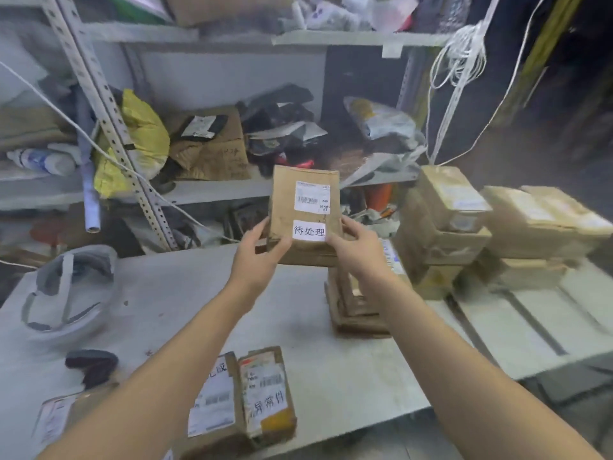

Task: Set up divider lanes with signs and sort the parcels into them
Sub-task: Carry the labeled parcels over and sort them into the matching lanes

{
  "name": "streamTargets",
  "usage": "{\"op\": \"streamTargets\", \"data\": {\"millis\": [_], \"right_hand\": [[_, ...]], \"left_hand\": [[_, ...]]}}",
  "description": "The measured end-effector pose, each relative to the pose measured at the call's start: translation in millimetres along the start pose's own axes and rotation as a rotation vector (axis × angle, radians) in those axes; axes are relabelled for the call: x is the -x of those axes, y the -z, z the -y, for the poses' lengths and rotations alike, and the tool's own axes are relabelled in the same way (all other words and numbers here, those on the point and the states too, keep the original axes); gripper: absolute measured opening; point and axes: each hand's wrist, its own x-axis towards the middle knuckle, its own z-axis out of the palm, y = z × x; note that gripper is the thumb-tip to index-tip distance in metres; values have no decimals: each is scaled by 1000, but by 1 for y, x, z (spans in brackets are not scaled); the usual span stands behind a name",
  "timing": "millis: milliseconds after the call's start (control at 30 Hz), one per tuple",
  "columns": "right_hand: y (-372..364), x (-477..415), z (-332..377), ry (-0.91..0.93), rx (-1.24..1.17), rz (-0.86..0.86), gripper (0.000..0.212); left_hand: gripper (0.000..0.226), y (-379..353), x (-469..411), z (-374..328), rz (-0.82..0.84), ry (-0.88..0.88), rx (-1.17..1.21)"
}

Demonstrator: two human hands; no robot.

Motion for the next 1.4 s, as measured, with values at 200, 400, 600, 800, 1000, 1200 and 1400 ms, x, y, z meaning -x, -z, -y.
{"op": "streamTargets", "data": {"millis": [200,400,600,800,1000,1200,1400], "right_hand": [[93,-3,-7,-72,44,-98,53],[131,-12,-34,-158,110,-104,46],[135,-24,-56,-230,183,-60,42],[139,-27,-73,-253,135,-55,38],[148,-29,-73,-208,106,-20,43],[174,-26,-67,-162,89,20,47],[183,-22,-77,-169,122,176,53]], "left_hand": [[58,-80,17,-28,77,-12,-35],[58,-132,7,-6,151,69,-12],[57,-150,7,20,139,143,-3],[61,-157,11,25,144,121,-61],[60,-165,17,12,103,127,-70],[64,-183,29,-8,35,108,-125],[56,-190,51,-13,0,172,-164]]}}
